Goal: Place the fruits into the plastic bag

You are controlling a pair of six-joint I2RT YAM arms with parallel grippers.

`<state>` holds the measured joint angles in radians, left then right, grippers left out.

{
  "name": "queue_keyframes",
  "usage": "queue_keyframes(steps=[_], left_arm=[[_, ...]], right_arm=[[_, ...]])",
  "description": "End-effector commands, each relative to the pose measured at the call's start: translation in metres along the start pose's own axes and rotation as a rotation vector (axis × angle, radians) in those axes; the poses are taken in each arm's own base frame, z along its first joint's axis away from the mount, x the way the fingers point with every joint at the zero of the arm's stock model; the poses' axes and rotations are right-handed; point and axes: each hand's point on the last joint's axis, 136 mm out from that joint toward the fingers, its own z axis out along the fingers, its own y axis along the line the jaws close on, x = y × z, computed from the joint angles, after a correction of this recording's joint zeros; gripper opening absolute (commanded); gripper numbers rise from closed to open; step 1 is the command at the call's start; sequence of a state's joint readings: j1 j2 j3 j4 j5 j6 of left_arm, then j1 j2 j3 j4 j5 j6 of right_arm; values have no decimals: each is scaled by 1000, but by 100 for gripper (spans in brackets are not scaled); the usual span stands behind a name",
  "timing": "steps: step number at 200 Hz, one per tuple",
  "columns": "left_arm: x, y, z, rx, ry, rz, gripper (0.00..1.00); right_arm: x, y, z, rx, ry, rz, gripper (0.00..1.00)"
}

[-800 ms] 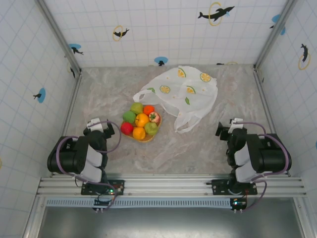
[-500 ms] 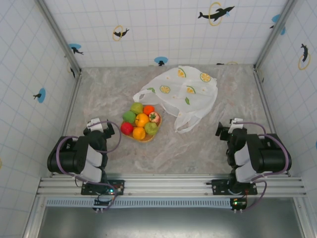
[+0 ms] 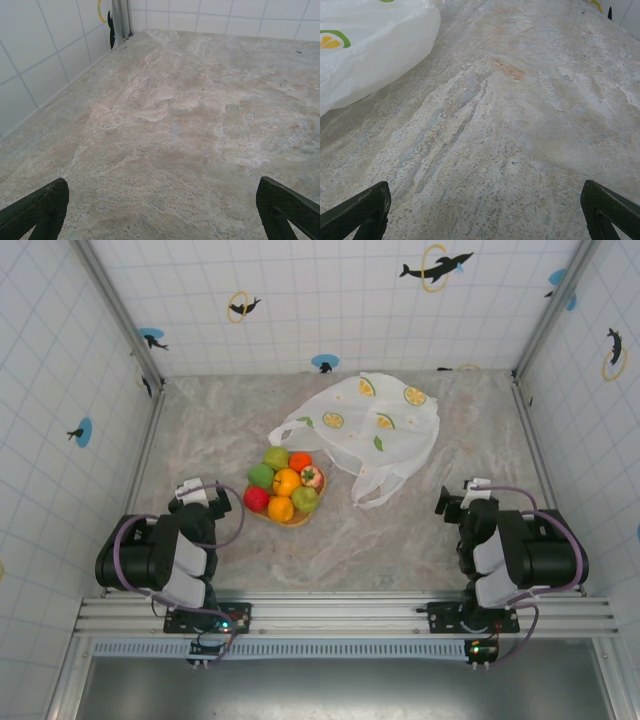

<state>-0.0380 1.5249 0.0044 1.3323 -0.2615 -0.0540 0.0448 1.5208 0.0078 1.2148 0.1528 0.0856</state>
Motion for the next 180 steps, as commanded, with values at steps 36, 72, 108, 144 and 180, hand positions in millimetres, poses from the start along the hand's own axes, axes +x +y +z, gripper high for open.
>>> queue_keyframes(steps=[36, 72, 108, 144, 180], left_arm=[[7, 2, -5, 5, 17, -17, 98], [8, 2, -5, 5, 19, -18, 98], [8, 2, -3, 14, 25, -26, 98], [3, 5, -5, 1, 4, -33, 98], [-8, 31, -8, -158, 10, -95, 98]], right_arm=[[-9, 0, -3, 1, -41, -5, 99], [-9, 0, -3, 0, -41, -4, 100], [-8, 0, -3, 0, -40, -5, 100], [-15, -7, -6, 54, -67, -6, 100], [-37, -32, -22, 201, -118, 87, 100]])
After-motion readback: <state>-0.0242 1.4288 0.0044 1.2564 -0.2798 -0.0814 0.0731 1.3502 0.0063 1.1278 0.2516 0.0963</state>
